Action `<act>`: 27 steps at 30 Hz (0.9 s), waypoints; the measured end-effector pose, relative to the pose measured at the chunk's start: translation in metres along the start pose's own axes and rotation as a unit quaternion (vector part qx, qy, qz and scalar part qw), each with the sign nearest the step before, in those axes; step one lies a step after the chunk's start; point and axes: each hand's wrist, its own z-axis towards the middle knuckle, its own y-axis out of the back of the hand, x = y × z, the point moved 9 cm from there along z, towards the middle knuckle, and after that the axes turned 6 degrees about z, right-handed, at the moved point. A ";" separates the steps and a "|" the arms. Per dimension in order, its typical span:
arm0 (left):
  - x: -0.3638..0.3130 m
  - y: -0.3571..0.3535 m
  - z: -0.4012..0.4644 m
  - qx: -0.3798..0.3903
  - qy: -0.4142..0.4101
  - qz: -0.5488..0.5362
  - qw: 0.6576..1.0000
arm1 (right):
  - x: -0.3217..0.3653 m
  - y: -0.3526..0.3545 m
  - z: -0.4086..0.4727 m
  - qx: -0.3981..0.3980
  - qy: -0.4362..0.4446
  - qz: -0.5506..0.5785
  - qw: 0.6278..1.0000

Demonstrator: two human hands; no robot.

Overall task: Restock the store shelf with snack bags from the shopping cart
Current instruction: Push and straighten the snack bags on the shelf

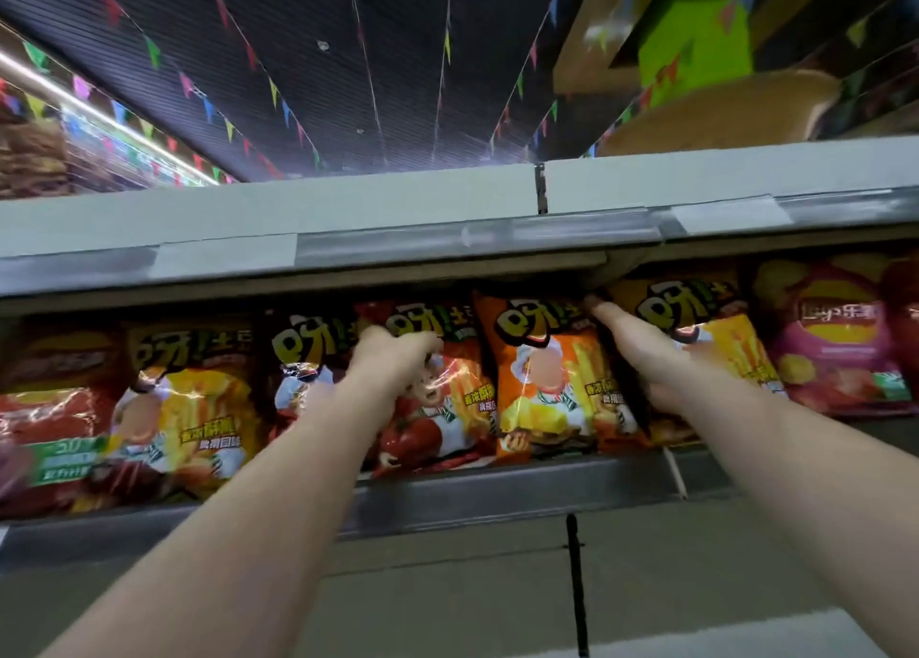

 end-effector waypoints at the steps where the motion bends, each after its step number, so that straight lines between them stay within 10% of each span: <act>1: -0.003 -0.001 0.000 -0.003 0.017 -0.060 0.998 | 0.004 0.000 0.001 -0.001 -0.004 0.017 1.000; 9: -0.012 -0.046 -0.006 0.032 0.098 -0.199 0.975 | 0.003 -0.026 0.007 0.001 -0.024 0.031 0.999; 27: -0.013 -0.021 -0.013 -0.069 0.022 0.027 0.997 | 0.020 -0.005 -0.010 -0.071 0.074 -0.173 0.980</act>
